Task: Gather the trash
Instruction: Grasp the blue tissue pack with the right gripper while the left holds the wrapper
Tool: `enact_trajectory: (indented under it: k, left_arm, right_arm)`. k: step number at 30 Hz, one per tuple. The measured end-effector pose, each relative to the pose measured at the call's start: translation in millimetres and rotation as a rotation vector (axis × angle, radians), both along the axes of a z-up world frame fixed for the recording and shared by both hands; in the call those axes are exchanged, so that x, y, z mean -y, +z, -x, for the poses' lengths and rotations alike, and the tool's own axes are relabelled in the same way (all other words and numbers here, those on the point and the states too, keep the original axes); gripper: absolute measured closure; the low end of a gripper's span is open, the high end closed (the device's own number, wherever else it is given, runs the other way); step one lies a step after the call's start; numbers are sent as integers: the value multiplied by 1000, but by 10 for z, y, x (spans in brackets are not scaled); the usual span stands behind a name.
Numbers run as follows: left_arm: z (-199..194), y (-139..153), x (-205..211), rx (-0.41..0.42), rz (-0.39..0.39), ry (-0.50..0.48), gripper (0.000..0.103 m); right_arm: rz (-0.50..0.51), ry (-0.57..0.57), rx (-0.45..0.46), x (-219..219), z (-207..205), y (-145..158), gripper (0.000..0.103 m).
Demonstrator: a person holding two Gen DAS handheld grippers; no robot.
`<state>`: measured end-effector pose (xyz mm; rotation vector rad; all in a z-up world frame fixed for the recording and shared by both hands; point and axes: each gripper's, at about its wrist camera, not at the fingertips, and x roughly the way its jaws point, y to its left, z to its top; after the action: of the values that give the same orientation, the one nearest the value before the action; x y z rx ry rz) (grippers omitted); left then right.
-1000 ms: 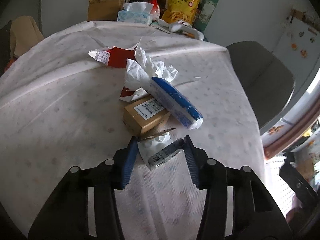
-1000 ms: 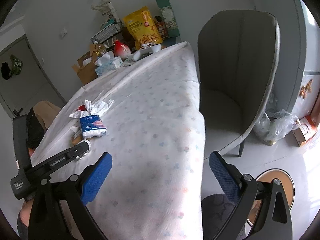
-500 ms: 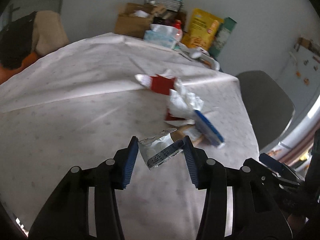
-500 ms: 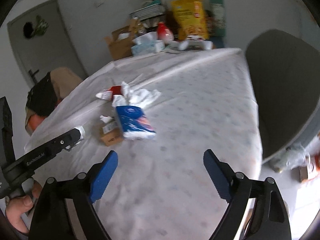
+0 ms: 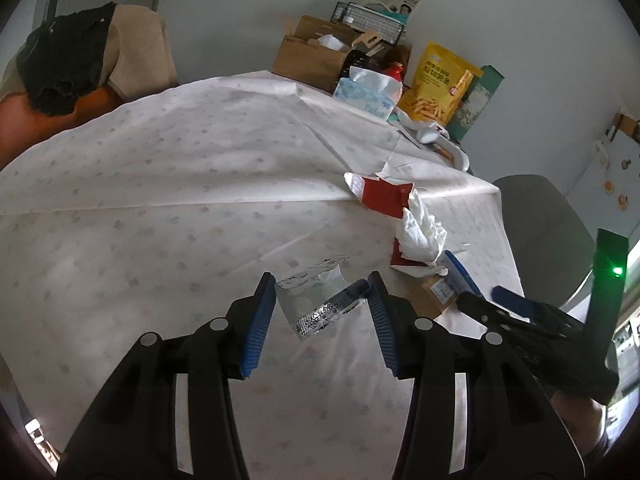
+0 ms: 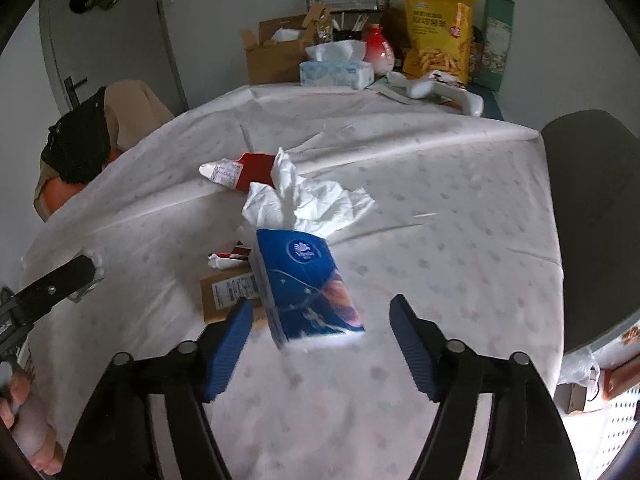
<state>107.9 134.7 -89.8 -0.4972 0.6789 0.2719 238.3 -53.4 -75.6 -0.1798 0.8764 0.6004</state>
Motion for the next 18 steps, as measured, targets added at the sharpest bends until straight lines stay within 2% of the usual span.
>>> enact_trajectory:
  k: [2, 3, 8, 18]
  left_arm:
    - [13, 15, -4, 4, -1, -1, 56]
    - [19, 23, -1, 7, -2, -2, 56]
    - [24, 80, 76, 21, -4, -23, 56]
    - [-86, 160, 490, 39, -13, -116, 56]
  right_arm:
    - [-15, 33, -39, -24, 3, -30, 78]
    - [-17, 36, -40, -25, 10, -30, 81]
    - [-61, 20, -47, 123, 101, 65, 86]
    - [-146, -62, -36, 724, 345, 252, 86]
